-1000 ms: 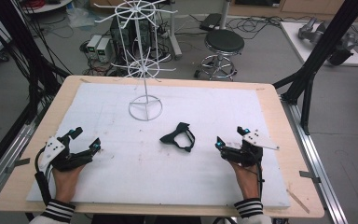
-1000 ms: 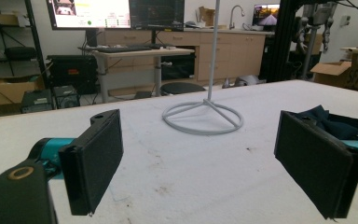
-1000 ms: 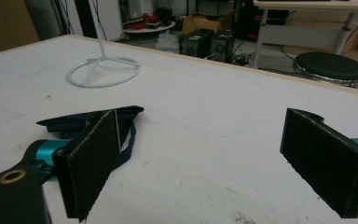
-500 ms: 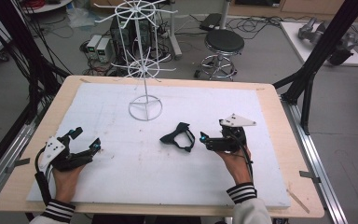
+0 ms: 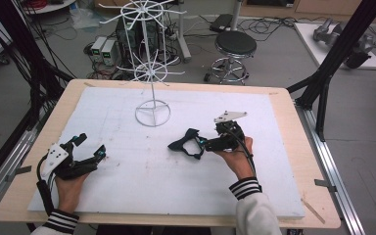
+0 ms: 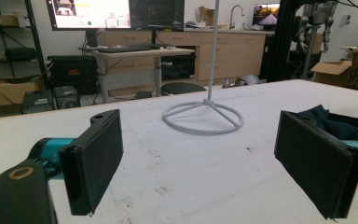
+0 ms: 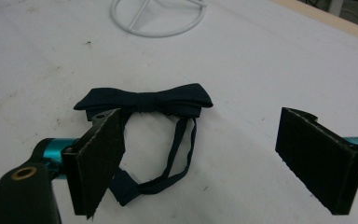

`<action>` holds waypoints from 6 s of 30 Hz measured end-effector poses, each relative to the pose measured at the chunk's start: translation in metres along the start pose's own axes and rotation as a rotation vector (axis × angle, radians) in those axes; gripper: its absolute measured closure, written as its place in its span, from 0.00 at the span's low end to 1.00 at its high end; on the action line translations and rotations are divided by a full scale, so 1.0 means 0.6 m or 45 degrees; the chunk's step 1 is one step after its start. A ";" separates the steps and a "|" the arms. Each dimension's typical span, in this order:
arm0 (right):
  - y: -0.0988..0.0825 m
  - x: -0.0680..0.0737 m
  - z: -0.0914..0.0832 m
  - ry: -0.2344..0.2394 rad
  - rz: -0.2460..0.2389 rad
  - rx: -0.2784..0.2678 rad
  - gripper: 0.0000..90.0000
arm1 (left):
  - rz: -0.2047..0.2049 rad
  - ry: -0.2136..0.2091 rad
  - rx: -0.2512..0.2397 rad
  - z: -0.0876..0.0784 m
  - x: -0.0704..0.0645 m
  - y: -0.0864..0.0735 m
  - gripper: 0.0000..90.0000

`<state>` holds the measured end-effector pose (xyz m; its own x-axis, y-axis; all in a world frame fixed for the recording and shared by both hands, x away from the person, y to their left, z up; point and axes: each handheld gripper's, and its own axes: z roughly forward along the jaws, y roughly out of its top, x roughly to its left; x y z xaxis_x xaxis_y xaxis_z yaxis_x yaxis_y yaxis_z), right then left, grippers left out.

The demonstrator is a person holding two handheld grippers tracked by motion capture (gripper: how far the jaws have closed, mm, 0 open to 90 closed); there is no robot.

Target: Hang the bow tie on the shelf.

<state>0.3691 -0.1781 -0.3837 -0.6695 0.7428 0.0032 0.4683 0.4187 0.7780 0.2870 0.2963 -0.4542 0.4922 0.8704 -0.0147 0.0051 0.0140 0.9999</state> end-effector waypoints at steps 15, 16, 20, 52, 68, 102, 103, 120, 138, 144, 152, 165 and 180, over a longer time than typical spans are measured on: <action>0.015 0.006 0.051 0.054 0.005 0.198 0.26 | 0.007 0.002 0.004 0.000 0.000 0.000 0.18; 0.015 0.006 0.051 0.054 0.005 0.198 0.26 | 0.007 0.002 0.004 0.000 0.000 0.000 0.18; 0.018 0.007 0.064 0.062 0.016 0.265 0.32 | 0.011 0.000 0.004 0.000 -0.001 0.000 0.18; 0.018 0.005 0.103 0.046 -0.010 0.555 0.71 | 0.011 0.003 0.003 0.000 -0.001 0.000 0.18; 0.021 0.007 0.108 0.057 -0.026 0.586 0.98 | 0.010 0.001 0.003 0.000 -0.001 0.000 0.18; 0.065 0.036 0.046 0.068 -0.168 0.020 0.98 | 0.011 0.002 0.003 0.000 -0.001 0.000 0.18; 0.067 0.038 0.043 0.072 -0.173 -0.016 0.98 | 0.012 0.002 0.003 0.000 -0.001 0.000 0.18; 0.088 0.060 0.016 0.101 -0.222 -0.255 0.98 | 0.011 0.002 0.004 0.000 -0.001 0.000 0.18; 0.130 0.061 -0.017 0.167 -0.234 -0.560 0.98 | 0.013 0.002 0.003 0.000 -0.001 0.000 0.18; 0.147 0.062 -0.019 0.168 -0.236 -0.583 0.98 | 0.011 0.001 0.003 0.000 -0.001 0.000 0.18; 0.166 0.058 -0.015 0.175 -0.224 -0.623 0.98 | 0.007 0.001 0.000 0.001 -0.001 0.000 0.18; 0.194 0.053 -0.005 0.188 -0.226 -0.654 0.98 | 0.007 0.001 0.004 0.000 0.000 0.000 0.18; 0.232 0.040 0.004 0.158 -0.223 -0.647 0.98 | 0.001 -0.002 0.003 0.000 0.000 0.000 0.18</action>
<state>0.4198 -0.1003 -0.2768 -0.7897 0.6047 -0.1033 0.0273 0.2029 0.9788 0.2872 0.2964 -0.4542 0.4936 0.8696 -0.0136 0.0068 0.0118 0.9999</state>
